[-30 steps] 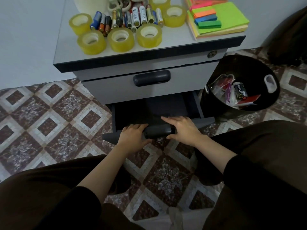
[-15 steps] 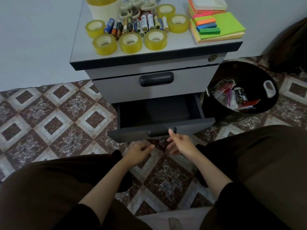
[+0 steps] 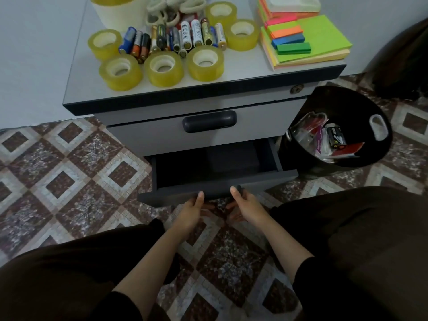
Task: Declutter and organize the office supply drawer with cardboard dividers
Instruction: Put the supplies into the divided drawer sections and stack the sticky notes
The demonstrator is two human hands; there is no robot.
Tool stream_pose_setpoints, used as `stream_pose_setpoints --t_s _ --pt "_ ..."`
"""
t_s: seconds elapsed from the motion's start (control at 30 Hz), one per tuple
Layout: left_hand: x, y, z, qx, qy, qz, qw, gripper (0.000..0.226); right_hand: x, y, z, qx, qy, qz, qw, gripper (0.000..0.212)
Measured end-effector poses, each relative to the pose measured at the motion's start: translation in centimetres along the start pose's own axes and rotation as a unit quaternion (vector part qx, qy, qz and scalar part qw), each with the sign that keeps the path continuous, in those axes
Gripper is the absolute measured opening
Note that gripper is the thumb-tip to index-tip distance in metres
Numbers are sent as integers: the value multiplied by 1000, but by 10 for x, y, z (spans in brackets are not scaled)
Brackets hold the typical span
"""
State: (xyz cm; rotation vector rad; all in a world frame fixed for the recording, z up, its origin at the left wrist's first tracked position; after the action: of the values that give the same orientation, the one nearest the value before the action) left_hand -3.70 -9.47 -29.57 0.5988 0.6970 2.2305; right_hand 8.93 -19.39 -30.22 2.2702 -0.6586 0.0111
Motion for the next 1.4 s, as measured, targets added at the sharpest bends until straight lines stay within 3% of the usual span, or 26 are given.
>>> stream_pose_setpoints --t_s 0.13,0.4,0.63,0.83,0.9,1.1,1.4 --pt "5 -23 19 -15 -1 1 1000 47 2 -24 -19 -2 12 26 1000 59" --pt "10 -79 48 -23 33 42 998 51 13 -73 -57 70 57 68 994 53" --pt "10 -81 48 -26 60 17 998 49 17 -80 -54 75 71 55 993 52" --pt "29 -57 65 57 52 -2 997 47 16 -75 -53 49 -12 60 997 53" --pt "38 -43 71 46 45 -19 998 48 16 -75 -53 30 -39 50 998 53" --pt "53 -9 113 -99 194 -57 974 47 13 -72 -54 33 -95 41 994 31" --pt "37 -3 148 -11 341 -8 940 27 7 -74 -53 52 -76 86 992 37"
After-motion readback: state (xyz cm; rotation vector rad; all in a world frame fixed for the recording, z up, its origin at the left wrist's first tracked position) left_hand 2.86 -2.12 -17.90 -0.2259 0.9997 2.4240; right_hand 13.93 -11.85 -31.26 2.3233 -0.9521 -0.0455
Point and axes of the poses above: each hand's wrist, its own y-axis away from the middle knuckle, its own x-axis out of the back of the hand, z = x × y, the point moved 1 cm from there along -y, towards the middle knuckle, and after that the axes turned 2 degrees about y, right-handed, at the moved point
